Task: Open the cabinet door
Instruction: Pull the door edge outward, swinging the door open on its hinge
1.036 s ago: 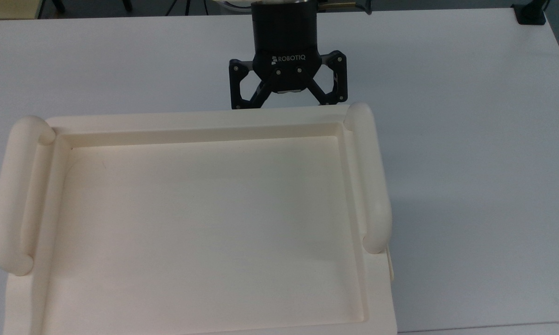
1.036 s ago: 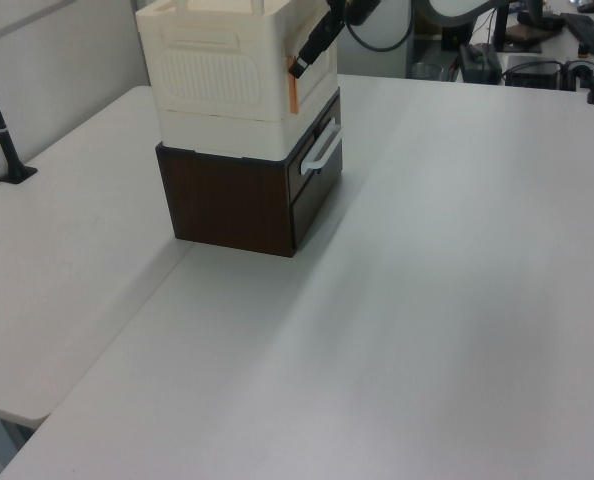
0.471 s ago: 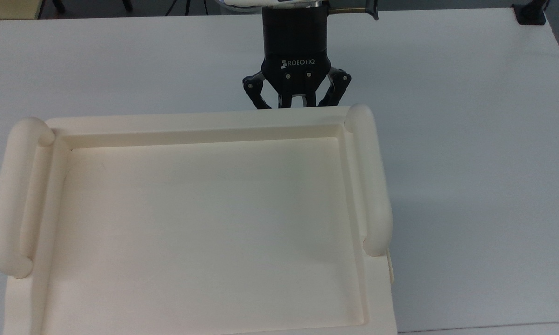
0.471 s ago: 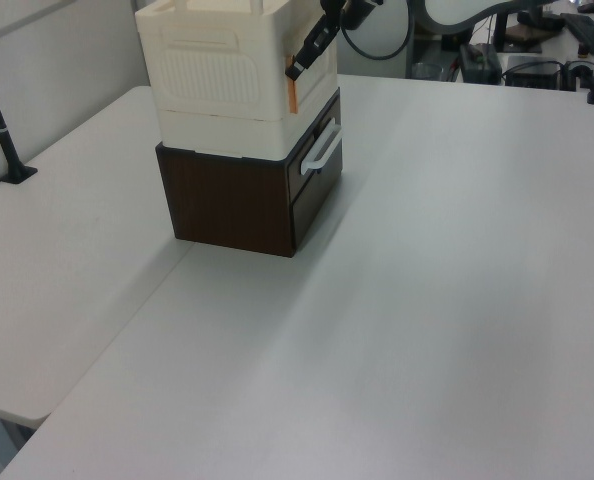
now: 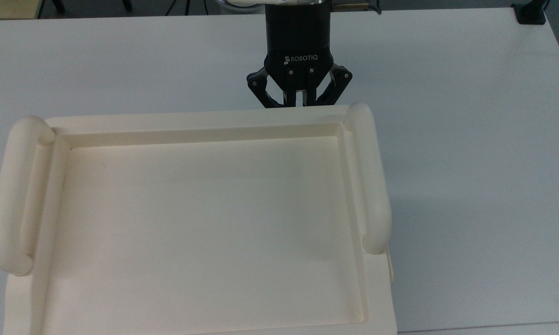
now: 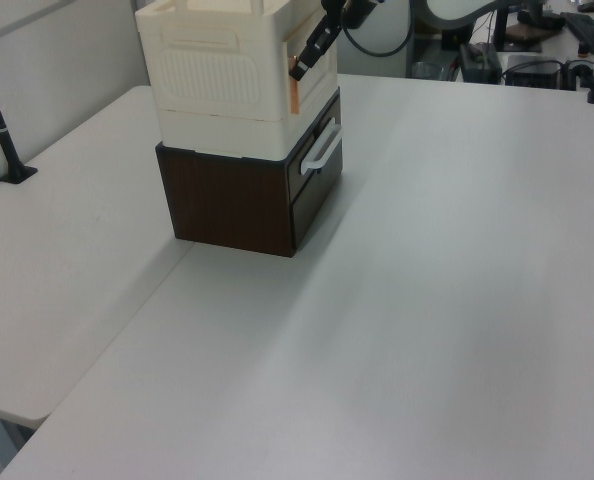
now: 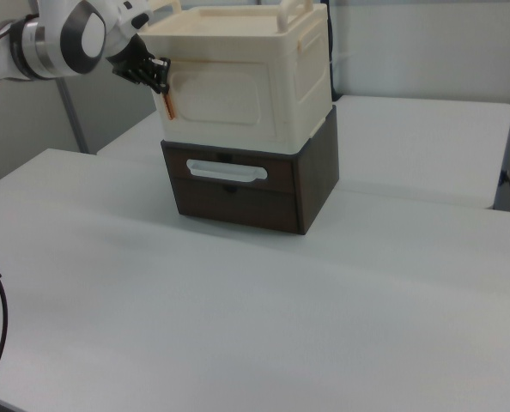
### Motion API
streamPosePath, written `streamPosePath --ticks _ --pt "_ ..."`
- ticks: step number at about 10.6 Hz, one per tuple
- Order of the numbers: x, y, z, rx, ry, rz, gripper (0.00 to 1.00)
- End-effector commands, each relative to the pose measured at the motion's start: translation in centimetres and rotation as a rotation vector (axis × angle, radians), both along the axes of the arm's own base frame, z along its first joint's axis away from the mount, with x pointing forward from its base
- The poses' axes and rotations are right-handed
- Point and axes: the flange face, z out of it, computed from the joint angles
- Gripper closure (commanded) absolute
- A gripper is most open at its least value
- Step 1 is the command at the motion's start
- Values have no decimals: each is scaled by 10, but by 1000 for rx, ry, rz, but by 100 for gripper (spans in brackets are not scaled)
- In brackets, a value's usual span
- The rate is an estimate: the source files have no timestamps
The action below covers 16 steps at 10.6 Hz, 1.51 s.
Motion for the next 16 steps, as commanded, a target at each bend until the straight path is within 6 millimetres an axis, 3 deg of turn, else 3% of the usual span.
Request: streamPosePath --ticks 1,2,3,5,7,9,10,12,14,16 --pt "-21 -17 -16 -72 223 -20 74" --pt "-30 -22 -12 -86 275 -12 54" --pt "-40 -27 -8 -102 334 -8 24" --pt "-59 -38 3 -128 425 8 14" --pt "-85 -54 39 -143 445 23 0" --pt "-102 -68 72 -137 417 31 0" --pt "-104 -67 93 -119 372 34 0" --pt "-104 -59 112 -87 310 46 0" --pt "-93 -43 117 -33 213 80 0" --pt "-73 -15 91 -24 196 123 0"
